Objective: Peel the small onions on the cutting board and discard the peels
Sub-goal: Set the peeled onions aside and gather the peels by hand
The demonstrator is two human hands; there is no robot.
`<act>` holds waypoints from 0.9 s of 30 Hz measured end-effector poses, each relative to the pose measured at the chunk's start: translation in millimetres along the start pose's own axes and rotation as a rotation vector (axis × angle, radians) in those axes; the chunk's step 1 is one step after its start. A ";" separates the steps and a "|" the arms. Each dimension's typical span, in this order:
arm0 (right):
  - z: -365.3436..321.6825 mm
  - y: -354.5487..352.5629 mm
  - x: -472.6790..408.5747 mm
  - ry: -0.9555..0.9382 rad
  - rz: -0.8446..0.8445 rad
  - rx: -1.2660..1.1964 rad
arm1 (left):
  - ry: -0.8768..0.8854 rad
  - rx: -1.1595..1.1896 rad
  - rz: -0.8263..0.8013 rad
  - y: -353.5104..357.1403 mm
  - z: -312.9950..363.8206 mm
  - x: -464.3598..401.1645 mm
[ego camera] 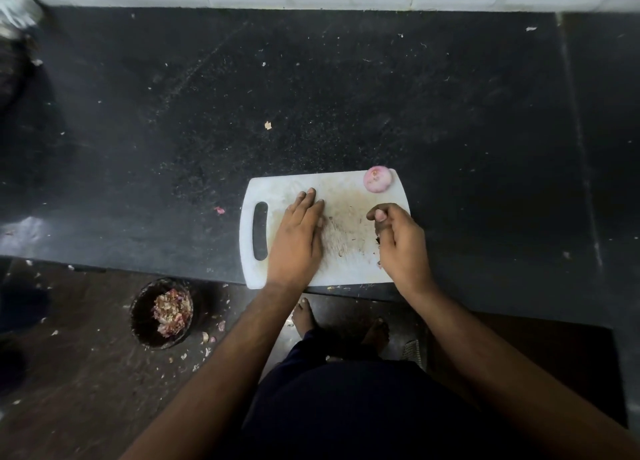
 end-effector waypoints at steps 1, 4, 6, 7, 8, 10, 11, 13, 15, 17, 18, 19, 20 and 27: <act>-0.2 0.2 -1.0 0.056 0.008 -0.021 | 0.032 -0.051 -0.059 -1.8 -0.1 3.6; -1.0 0.5 -2.8 0.126 0.038 -0.050 | 0.095 -0.224 -0.187 -3.1 0.4 19.8; -0.7 1.6 -2.5 0.126 0.039 -0.062 | 0.052 -0.248 -0.159 6.1 8.1 27.4; 0.4 2.5 -2.8 0.135 0.038 -0.081 | 0.010 -0.224 -0.129 13.6 15.0 28.6; 2.1 3.0 -2.9 0.149 0.046 -0.116 | -0.029 -0.173 -0.097 22.2 23.4 27.9; 4.5 2.4 -4.4 0.174 0.067 -0.194 | -0.063 -0.036 -0.047 38.8 39.3 22.5; 4.8 1.6 -5.0 0.180 0.068 -0.216 | -0.066 0.044 -0.036 45.8 46.0 19.8; 3.5 0.1 -5.2 0.186 0.061 -0.263 | -0.083 0.251 0.002 54.5 56.6 17.3; 2.7 -1.3 -5.0 0.222 0.059 -0.347 | -0.138 0.508 0.091 55.4 62.4 17.8; 3.8 -1.0 -5.2 0.263 0.051 -0.409 | -0.173 0.700 0.175 45.0 63.8 19.7; 3.9 -0.6 -5.5 0.269 0.043 -0.430 | -0.154 0.704 0.200 35.4 61.1 20.9; 4.6 -0.2 -5.6 0.272 0.037 -0.449 | -0.105 0.632 0.203 24.3 55.3 21.2; 4.8 -0.4 -6.1 0.278 0.032 -0.464 | -0.031 0.484 0.177 13.2 46.6 21.0; 2.6 -5.1 -10.7 0.364 -0.026 -0.585 | 0.048 -0.476 -0.262 -0.7 6.2 23.3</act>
Point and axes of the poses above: each hand's wrist, its own x-axis away from the middle knuckle, its own y-axis out of the palm, z = x × y, the point moved 3 cm from there along -x, towards the middle knuckle, and after that the axes turned 15 degrees about x, right-handed, at the moved point
